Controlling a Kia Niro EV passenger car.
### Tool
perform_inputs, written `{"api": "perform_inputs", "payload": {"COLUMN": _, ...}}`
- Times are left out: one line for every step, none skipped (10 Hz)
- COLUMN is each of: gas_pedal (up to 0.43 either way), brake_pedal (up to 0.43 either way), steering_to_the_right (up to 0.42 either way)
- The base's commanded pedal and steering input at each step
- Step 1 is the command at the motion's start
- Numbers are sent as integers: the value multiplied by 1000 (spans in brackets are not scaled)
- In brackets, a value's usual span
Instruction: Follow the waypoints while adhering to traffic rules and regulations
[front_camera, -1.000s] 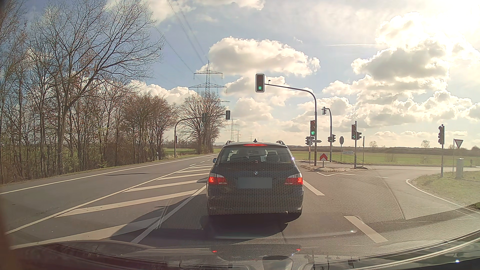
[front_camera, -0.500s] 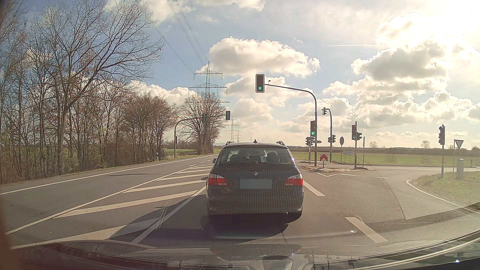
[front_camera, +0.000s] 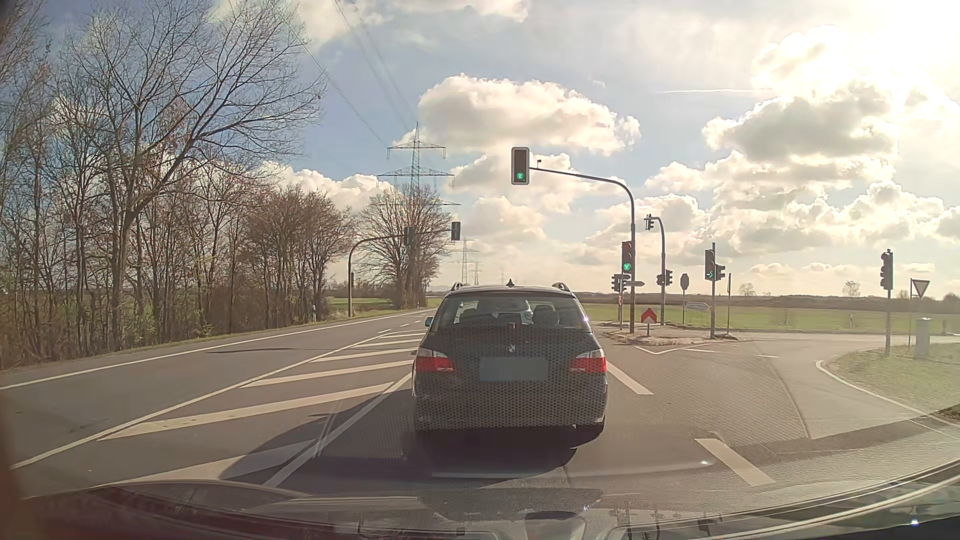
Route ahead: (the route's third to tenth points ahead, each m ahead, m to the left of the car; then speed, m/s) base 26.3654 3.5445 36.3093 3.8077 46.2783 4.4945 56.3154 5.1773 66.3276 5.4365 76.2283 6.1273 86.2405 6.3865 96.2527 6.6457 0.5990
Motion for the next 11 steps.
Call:
{"api": "perform_inputs", "payload": {"gas_pedal": 118, "brake_pedal": 0, "steering_to_the_right": -4}}
{"api": "perform_inputs", "payload": {"gas_pedal": 138, "brake_pedal": 0, "steering_to_the_right": -4}}
{"api": "perform_inputs", "payload": {"gas_pedal": 157, "brake_pedal": 0, "steering_to_the_right": -4}}
{"api": "perform_inputs", "payload": {"gas_pedal": 197, "brake_pedal": 0, "steering_to_the_right": -4}}
{"api": "perform_inputs", "payload": {"gas_pedal": 209, "brake_pedal": 0, "steering_to_the_right": -5}}
{"api": "perform_inputs", "payload": {"gas_pedal": 228, "brake_pedal": 0, "steering_to_the_right": -5}}
{"api": "perform_inputs", "payload": {"gas_pedal": 240, "brake_pedal": 0, "steering_to_the_right": -4}}
{"api": "perform_inputs", "payload": {"gas_pedal": 248, "brake_pedal": 0, "steering_to_the_right": -4}}
{"api": "perform_inputs", "payload": {"gas_pedal": 260, "brake_pedal": 0, "steering_to_the_right": -4}}
{"api": "perform_inputs", "payload": {"gas_pedal": 268, "brake_pedal": 0, "steering_to_the_right": -4}}
{"api": "perform_inputs", "payload": {"gas_pedal": 280, "brake_pedal": 0, "steering_to_the_right": -4}}
